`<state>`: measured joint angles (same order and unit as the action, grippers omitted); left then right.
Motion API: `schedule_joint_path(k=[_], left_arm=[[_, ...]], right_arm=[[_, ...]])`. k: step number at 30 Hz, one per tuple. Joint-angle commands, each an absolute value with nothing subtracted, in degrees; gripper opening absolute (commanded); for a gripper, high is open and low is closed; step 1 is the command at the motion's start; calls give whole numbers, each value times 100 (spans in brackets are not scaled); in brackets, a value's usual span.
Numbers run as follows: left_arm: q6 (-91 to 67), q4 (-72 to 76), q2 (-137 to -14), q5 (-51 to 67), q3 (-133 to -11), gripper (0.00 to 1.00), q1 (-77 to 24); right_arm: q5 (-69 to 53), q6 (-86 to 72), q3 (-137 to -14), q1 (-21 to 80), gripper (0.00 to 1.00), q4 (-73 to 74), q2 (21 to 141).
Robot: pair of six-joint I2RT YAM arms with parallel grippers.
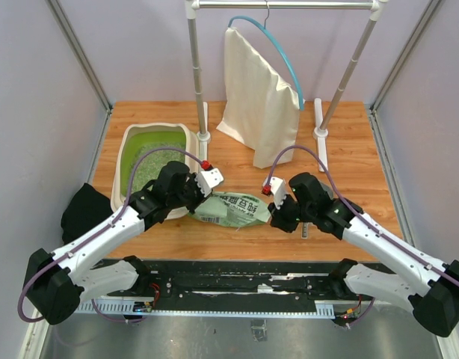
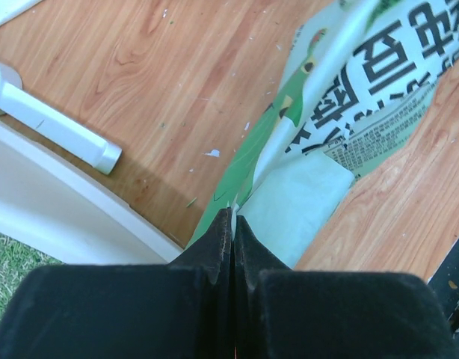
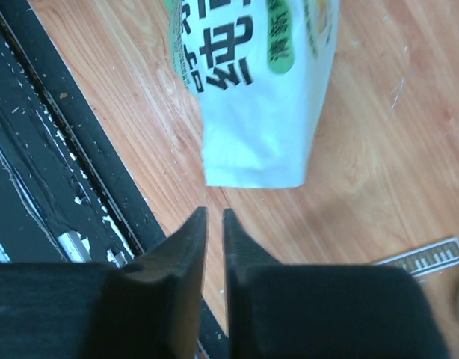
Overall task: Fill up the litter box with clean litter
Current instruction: Close the cat litter bag at the center of the board.
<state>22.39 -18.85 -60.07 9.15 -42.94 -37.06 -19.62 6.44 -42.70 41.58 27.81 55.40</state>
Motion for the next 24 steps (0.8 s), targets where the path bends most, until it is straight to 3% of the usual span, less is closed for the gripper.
schedule_joint_path(k=[1, 4, 6, 10, 17, 20, 24], left_arm=[[2403, -1841, -5918, 1176, -4280, 0, -3647], [2464, -1877, -5940, 1376, -4277, 0, -3645], [2477, -1902, -5929, 1511, -4295, 0, -3647], [2576, -1928, -5898, 1802, -4343, 1, -3647], [2545, -1935, -5911, 1851, -4443, 1, -3647], [2536, -1942, -5925, 1651, -4492, 0, -3647], [2644, -2023, -5973, 1479, -4564, 1, -3647]], right_arm=[[-1608, 677, -4633, 4056, 24, 3022, 5592], [-1797, 669, -4848, 4054, 49, 2633, 5540], [-1964, 699, -4951, 4054, 57, 2273, 5568], [-2388, 761, -5284, 4056, 63, 1758, 6049], [-3275, 1092, -5835, 4064, 66, 1720, 7631], [-2948, 1323, -5772, 4064, 63, 2015, 7843], [-2773, 1814, -5528, 3808, 42, 2544, 7722]])
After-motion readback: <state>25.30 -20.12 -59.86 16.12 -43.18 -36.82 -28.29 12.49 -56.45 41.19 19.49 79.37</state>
